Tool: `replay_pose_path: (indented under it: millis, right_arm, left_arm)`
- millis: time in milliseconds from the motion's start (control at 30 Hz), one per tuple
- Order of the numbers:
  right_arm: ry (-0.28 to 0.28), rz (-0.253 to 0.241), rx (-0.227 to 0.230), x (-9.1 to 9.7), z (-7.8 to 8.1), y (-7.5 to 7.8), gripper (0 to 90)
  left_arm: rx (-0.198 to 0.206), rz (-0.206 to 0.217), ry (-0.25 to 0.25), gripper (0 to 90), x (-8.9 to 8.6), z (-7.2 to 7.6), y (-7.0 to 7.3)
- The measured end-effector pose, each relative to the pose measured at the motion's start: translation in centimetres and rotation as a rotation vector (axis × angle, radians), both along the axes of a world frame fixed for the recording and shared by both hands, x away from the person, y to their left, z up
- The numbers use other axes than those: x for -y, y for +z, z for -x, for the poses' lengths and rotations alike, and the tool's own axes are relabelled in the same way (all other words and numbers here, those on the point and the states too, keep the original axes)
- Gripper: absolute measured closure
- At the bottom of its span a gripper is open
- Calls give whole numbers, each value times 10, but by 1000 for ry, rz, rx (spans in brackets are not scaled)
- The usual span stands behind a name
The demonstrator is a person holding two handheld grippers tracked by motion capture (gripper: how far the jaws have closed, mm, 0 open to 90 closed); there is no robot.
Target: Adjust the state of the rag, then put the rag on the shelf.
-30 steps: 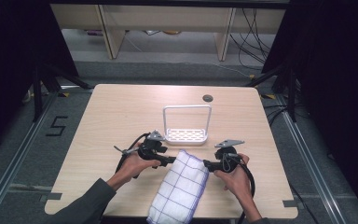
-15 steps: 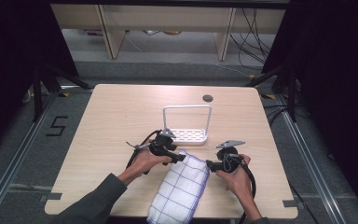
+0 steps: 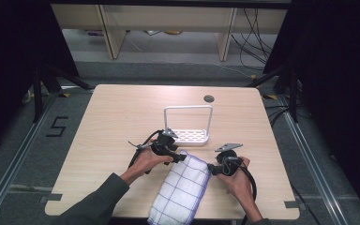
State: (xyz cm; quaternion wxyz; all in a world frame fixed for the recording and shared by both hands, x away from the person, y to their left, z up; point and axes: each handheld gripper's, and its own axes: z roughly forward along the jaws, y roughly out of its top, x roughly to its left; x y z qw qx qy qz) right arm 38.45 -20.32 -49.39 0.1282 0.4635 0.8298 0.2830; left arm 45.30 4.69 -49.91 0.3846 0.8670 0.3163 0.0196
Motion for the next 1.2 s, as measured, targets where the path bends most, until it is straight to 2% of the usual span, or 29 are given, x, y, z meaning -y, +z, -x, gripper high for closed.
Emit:
replay_pose_path:
  millis: [67,133,200,233,300,333,433,567,767,900,967,1000,1100,1167,1200]
  right_arm:
    - [4,7,-4,0,0,-1,521]
    - [5,1,-7,0,0,-2,530]
    - [20,7,-1,0,1,-2,552]
    - [19,3,-2,-1,1,-3,563]
    - [15,0,8,-3,2,-3,584]
    - [21,9,2,-2,3,-3,593]
    - [11,7,13,-4,5,-3,596]
    - [16,-6,-1,-3,5,-3,635]
    - [28,-25,-7,-3,5,-4,721]
    - [20,-64,-38,-2,5,-4,796]
    - [43,-61,-25,-3,5,-4,839]
    - [41,-64,-33,-4,6,-4,852]
    - [53,-67,-3,-4,6,-5,861]
    - [67,-55,-5,-4,7,-3,865]
    - [68,-58,-2,-5,7,-3,866]
  left_arm:
    - [0,-24,-15,387,1,-1,0]
    - [1,-24,-11,389,3,-1,-1]
    - [7,-48,-36,401,3,-2,-1]
    - [8,-35,-16,414,6,-2,-2]
    - [6,-49,-16,421,7,-2,-4]
    - [6,-73,-40,426,6,-4,-5]
    - [18,-80,-42,451,7,-3,-4]
    - [49,-99,-65,515,7,-2,-4]
    - [75,-94,-97,675,11,2,-5]
    - [61,-54,-96,770,11,4,-7]
    - [69,-51,-92,796,11,6,-7]
    - [70,-60,-105,808,11,5,-7]
    - [74,-61,-112,824,10,6,-5]
    - [82,-50,-107,831,9,7,-2]
    - [86,-26,-97,833,9,9,0]
